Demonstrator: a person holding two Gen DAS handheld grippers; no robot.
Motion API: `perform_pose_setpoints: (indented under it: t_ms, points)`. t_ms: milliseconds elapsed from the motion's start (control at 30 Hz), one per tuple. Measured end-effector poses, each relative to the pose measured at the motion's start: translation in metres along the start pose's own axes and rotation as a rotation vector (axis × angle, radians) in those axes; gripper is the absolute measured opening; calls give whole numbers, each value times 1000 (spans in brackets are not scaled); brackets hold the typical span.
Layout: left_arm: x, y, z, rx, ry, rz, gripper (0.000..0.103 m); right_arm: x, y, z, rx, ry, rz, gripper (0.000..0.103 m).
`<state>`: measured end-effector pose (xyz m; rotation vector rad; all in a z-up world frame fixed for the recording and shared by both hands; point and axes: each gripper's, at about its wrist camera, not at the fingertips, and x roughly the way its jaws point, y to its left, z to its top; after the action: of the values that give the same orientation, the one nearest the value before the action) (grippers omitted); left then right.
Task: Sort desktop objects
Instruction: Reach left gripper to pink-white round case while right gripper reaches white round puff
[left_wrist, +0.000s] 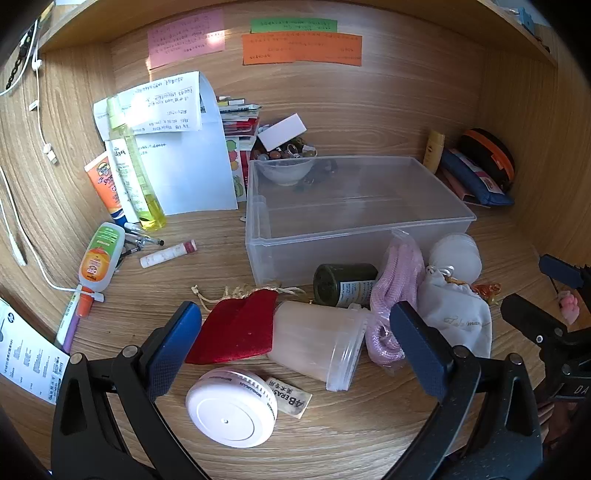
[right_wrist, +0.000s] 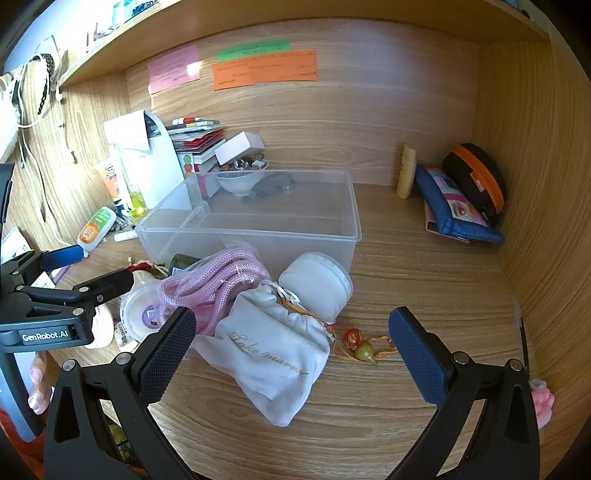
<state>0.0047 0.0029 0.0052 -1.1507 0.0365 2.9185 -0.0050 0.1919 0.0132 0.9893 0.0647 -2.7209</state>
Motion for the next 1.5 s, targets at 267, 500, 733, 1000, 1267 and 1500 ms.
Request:
perform_pose_setpoints:
  t_ms: [267, 500, 733, 1000, 1267, 1500]
  points:
    - [-3, 5, 0, 0, -8, -6, 103, 0, 0, 0, 3, 3, 4, 103]
    - [-13, 11, -5, 10, -32, -25, 103, -5, 1, -3, -9, -14, -14, 103]
    - [-25, 17, -25, 53, -65, 7, 103, -10, -3, -7, 4, -32, -5, 103]
    - [-21, 46, -58, 3, 25, -44, 103, -4, -18, -13, 57, -18, 37, 103]
    - [5, 63, -75, -71, 98, -54, 103, 32, -38, -4, 92, 76, 51, 103]
    - [28, 74, -74, -164, 125, -84, 103, 71, -43, 14, 112, 137, 55, 103]
